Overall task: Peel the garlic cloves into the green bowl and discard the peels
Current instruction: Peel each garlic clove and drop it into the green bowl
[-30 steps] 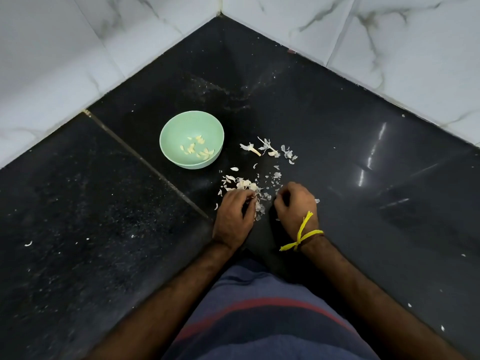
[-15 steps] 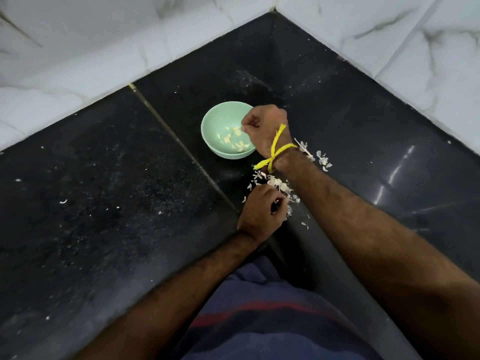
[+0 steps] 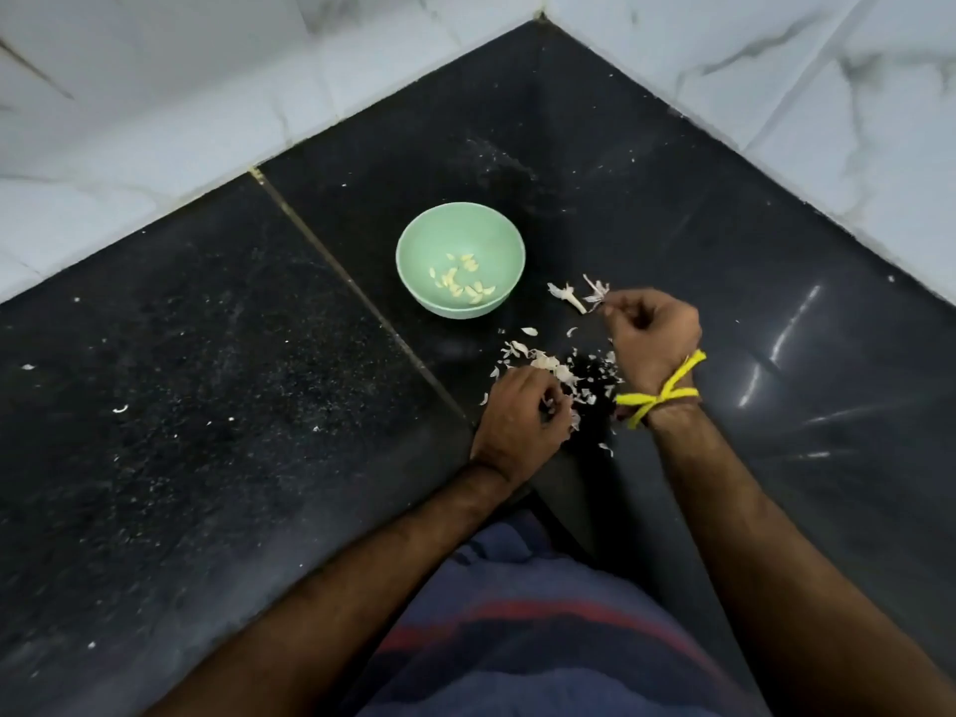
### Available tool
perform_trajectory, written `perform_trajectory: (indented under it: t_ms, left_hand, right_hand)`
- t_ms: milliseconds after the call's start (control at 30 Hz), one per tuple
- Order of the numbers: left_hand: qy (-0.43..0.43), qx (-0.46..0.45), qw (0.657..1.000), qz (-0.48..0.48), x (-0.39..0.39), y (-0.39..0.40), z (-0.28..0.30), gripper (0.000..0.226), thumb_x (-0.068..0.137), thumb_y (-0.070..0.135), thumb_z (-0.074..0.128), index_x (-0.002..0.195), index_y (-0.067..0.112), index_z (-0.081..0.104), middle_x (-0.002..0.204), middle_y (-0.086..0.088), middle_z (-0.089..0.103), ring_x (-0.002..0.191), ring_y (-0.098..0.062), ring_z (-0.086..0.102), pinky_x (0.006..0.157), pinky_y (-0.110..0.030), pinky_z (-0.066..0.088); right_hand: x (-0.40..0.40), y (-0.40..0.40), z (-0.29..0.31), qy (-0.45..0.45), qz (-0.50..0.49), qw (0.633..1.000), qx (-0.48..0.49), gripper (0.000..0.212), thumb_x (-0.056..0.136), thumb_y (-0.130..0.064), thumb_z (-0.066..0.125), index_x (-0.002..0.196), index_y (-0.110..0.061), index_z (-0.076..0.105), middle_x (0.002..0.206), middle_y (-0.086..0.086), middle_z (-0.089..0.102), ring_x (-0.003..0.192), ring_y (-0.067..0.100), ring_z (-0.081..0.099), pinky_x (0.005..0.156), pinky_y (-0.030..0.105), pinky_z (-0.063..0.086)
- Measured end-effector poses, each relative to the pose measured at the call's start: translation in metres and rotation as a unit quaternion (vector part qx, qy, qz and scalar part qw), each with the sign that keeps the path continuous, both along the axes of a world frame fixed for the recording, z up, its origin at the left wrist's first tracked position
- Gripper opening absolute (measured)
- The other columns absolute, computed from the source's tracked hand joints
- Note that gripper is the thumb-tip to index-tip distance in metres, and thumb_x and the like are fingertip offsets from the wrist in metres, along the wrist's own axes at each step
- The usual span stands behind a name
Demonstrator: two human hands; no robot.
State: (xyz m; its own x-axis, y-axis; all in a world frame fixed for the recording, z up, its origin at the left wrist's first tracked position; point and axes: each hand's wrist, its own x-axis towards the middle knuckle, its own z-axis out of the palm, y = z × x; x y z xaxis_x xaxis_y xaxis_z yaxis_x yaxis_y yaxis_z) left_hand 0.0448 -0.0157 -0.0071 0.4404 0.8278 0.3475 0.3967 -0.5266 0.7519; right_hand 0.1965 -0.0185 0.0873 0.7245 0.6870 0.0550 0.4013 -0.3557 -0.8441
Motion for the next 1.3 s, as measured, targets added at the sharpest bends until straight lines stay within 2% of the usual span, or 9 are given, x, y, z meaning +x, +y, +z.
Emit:
perform_trajectory:
  t_ms: [100, 233, 367, 533, 667, 867, 1033, 1133, 1300]
  left_hand:
    - [0.015, 0.017, 1.000, -0.008, 0.000, 0.000, -0.001, 0.002, 0.090, 0.013, 0.067, 0.089, 0.011, 0.067, 0.088, -0.004, 0.065, 0.084, -0.026, 0.060, 0.079, -0.042, 0.049]
    - [0.032, 0.030, 0.999, 0.027, 0.012, 0.006, 0.009, 0.011, 0.094, 0.022, 0.063, 0.089, 0.015, 0.069, 0.090, 0.000, 0.067, 0.086, -0.024, 0.061, 0.080, -0.042, 0.048]
    - [0.085, 0.050, 0.995, 0.015, 0.025, 0.023, 0.012, 0.018, 0.096, 0.033, 0.057, 0.093, 0.018, 0.067, 0.097, 0.002, 0.066, 0.094, -0.023, 0.059, 0.085, -0.039, 0.044]
    - [0.131, 0.058, 0.990, 0.003, 0.026, 0.029, 0.008, 0.022, 0.093, 0.038, 0.059, 0.101, 0.019, 0.066, 0.106, 0.002, 0.063, 0.104, -0.019, 0.054, 0.091, -0.035, 0.038]
    - [0.156, 0.063, 0.986, -0.014, 0.028, 0.031, 0.009, 0.023, 0.092, 0.034, 0.055, 0.103, 0.018, 0.067, 0.107, 0.000, 0.063, 0.103, -0.022, 0.056, 0.089, -0.040, 0.042]
    - [0.149, 0.049, 0.987, -0.020, 0.027, 0.032, 0.009, 0.032, 0.085, 0.024, 0.049, 0.106, 0.015, 0.071, 0.105, -0.003, 0.063, 0.101, -0.023, 0.056, 0.085, -0.038, 0.039]
    - [0.135, 0.048, 0.990, -0.019, 0.026, 0.033, 0.008, 0.022, 0.088, 0.023, 0.054, 0.097, 0.013, 0.071, 0.102, -0.003, 0.063, 0.098, -0.023, 0.057, 0.083, -0.038, 0.041]
    - [0.130, 0.047, 0.990, -0.015, 0.027, 0.033, 0.008, 0.019, 0.090, 0.023, 0.053, 0.093, 0.012, 0.068, 0.101, -0.004, 0.064, 0.096, -0.024, 0.057, 0.082, -0.039, 0.040]
    - [0.116, 0.050, 0.992, -0.010, 0.028, 0.033, 0.008, 0.018, 0.093, 0.026, 0.055, 0.089, 0.012, 0.066, 0.098, -0.004, 0.064, 0.094, -0.025, 0.058, 0.080, -0.040, 0.042]
  right_hand:
    - [0.011, -0.029, -0.015, 0.025, -0.057, 0.998, -0.023, 0.009, 0.083, -0.009, 0.072, 0.087, -0.017, 0.075, 0.073, -0.005, 0.068, 0.063, -0.002, 0.058, 0.063, 0.008, 0.045]
    - [0.025, -0.047, -0.022, 0.046, -0.087, 0.995, -0.028, 0.005, 0.084, -0.013, 0.073, 0.088, -0.015, 0.075, 0.074, -0.002, 0.069, 0.065, 0.006, 0.061, 0.057, -0.002, 0.038]
    - [0.038, -0.049, -0.021, 0.037, -0.080, 0.996, -0.027, 0.006, 0.084, -0.013, 0.072, 0.089, -0.011, 0.076, 0.074, -0.005, 0.068, 0.063, -0.002, 0.059, 0.059, -0.002, 0.039]
    - [0.051, -0.036, -0.023, -0.018, -0.018, 0.998, -0.050, 0.011, 0.084, -0.016, 0.071, 0.092, -0.015, 0.078, 0.089, -0.001, 0.076, 0.082, 0.011, 0.068, 0.082, 0.020, 0.051]
    - [0.054, -0.009, -0.031, -0.094, 0.085, 0.986, -0.109, 0.015, 0.087, -0.024, 0.067, 0.098, -0.021, 0.077, 0.096, 0.003, 0.070, 0.089, 0.023, 0.066, 0.082, 0.035, 0.054]
    - [0.053, 0.023, -0.042, -0.217, 0.158, 0.939, -0.215, 0.015, 0.090, -0.027, 0.065, 0.099, -0.021, 0.075, 0.102, 0.010, 0.060, 0.103, 0.034, 0.057, 0.081, 0.037, 0.049]
    - [0.051, 0.026, -0.049, -0.225, 0.132, 0.944, -0.201, 0.016, 0.090, -0.022, 0.065, 0.098, -0.011, 0.073, 0.109, 0.012, 0.056, 0.105, 0.031, 0.051, 0.084, 0.040, 0.049]
    - [0.045, 0.021, -0.044, -0.200, 0.106, 0.967, -0.118, 0.008, 0.090, -0.015, 0.062, 0.089, -0.009, 0.068, 0.100, 0.010, 0.061, 0.094, 0.027, 0.054, 0.080, 0.032, 0.042]
    - [0.034, -0.003, -0.026, -0.041, 0.064, 0.996, -0.050, 0.006, 0.089, -0.017, 0.067, 0.084, -0.015, 0.071, 0.075, -0.007, 0.065, 0.072, 0.010, 0.060, 0.069, 0.020, 0.045]
